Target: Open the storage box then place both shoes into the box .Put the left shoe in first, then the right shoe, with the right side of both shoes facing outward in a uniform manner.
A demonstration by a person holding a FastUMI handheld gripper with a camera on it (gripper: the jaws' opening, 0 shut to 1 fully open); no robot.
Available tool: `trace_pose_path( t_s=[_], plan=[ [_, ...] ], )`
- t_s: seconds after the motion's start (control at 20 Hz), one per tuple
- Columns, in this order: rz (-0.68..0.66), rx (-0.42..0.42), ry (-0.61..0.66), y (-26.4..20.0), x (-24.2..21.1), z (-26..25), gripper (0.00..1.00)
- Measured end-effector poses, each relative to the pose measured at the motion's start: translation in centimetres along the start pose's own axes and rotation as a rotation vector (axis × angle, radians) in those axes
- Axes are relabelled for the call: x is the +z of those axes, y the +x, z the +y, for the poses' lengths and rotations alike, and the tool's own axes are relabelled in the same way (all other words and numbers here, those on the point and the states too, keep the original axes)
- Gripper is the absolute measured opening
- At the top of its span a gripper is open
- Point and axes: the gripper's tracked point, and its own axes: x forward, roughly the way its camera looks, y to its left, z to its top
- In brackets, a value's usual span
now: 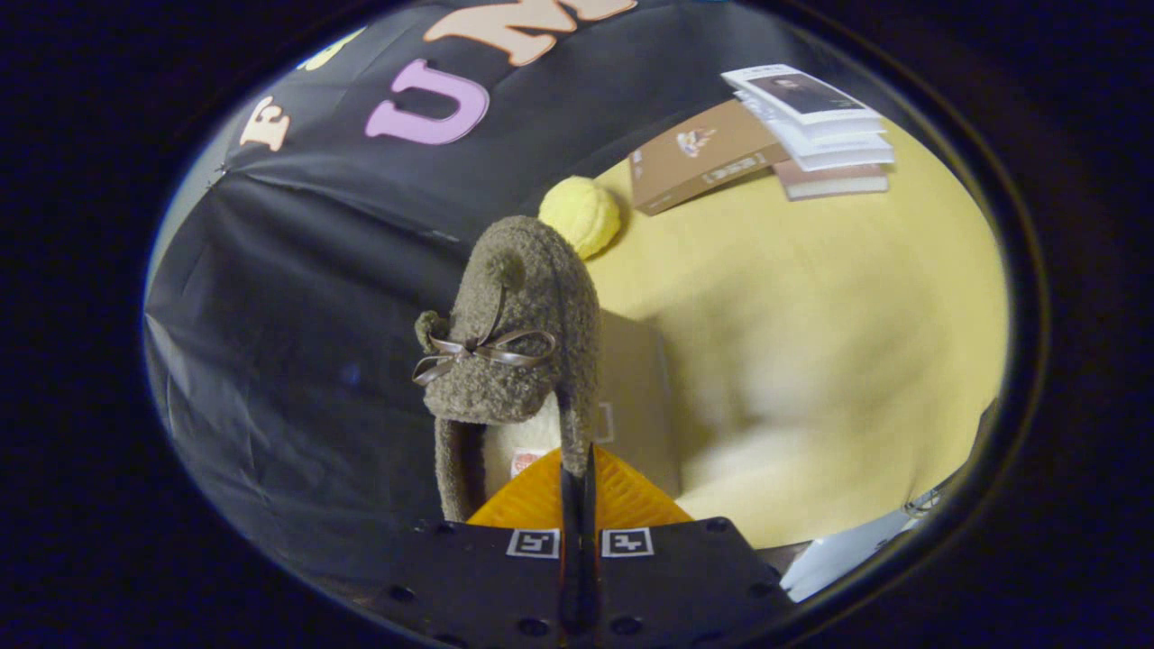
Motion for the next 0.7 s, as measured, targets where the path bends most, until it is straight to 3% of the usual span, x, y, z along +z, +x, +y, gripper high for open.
trace_pose_path(
  t_s=[0.35,0.55,0.7],
  plan=[
    [0.087,-0.125,-0.091,6.8,-3.7,1.1,0.03],
    [0.049,-0.242,-0.139,8.9,-4.3,-0.2,0.04],
    [0.026,-0.278,-0.146,9.4,-4.8,-0.2,0.04]
  ],
)
